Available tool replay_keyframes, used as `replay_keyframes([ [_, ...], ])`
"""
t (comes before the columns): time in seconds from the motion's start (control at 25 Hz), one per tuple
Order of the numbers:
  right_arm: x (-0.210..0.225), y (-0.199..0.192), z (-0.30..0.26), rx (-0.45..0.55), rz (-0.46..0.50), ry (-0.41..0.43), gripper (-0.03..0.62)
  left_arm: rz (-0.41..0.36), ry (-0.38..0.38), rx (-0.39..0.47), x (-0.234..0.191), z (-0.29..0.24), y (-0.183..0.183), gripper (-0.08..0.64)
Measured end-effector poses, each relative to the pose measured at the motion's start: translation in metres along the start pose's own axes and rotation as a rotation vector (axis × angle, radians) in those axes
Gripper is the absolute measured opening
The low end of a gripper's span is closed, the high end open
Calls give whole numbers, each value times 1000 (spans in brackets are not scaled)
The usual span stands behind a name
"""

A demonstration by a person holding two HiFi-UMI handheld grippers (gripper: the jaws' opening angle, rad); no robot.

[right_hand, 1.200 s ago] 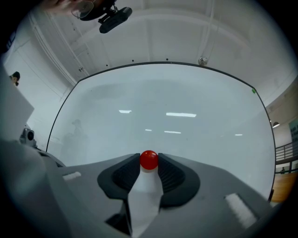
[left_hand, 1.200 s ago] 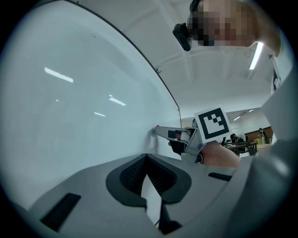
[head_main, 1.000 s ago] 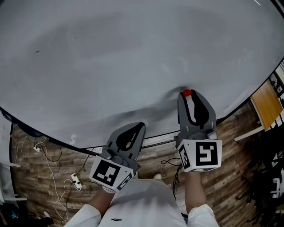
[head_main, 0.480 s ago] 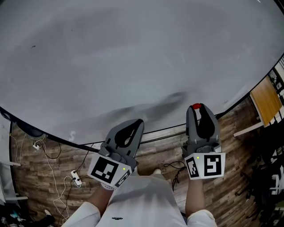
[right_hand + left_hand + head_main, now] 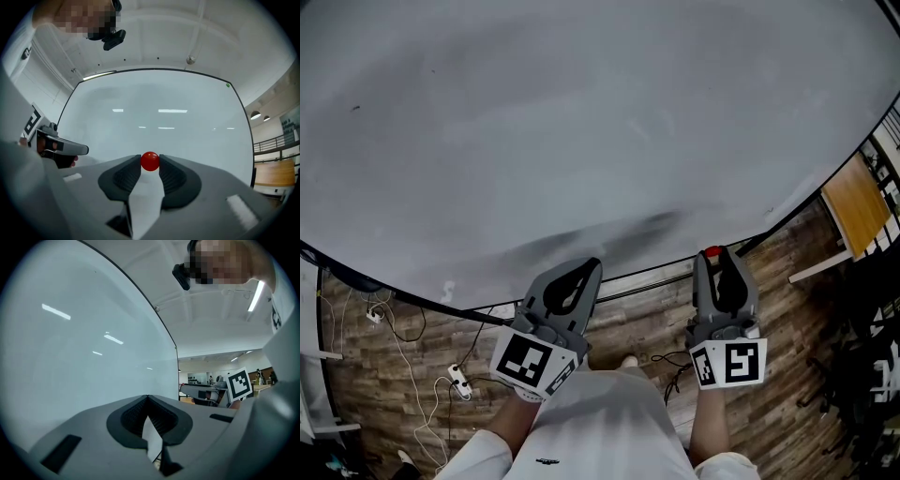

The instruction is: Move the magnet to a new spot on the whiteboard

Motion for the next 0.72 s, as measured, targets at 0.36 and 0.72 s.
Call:
replay_keyframes([
  [0.36, -3, -7, 3, -5, 2, 2, 130, 6, -6, -9, 2, -5, -5, 6],
  [0.72, 6, -8, 3, 3, 21, 1, 130, 5, -55, -23, 17, -24, -8, 6],
])
Point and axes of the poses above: the fingertips, and each gripper's own axes: z backward along the fingers, x to its right, y out of its top, the point moved 5 cm from there along z, backward along the fingers, and after that the axes turned 12 degrees about z, right-handed, at the moved point
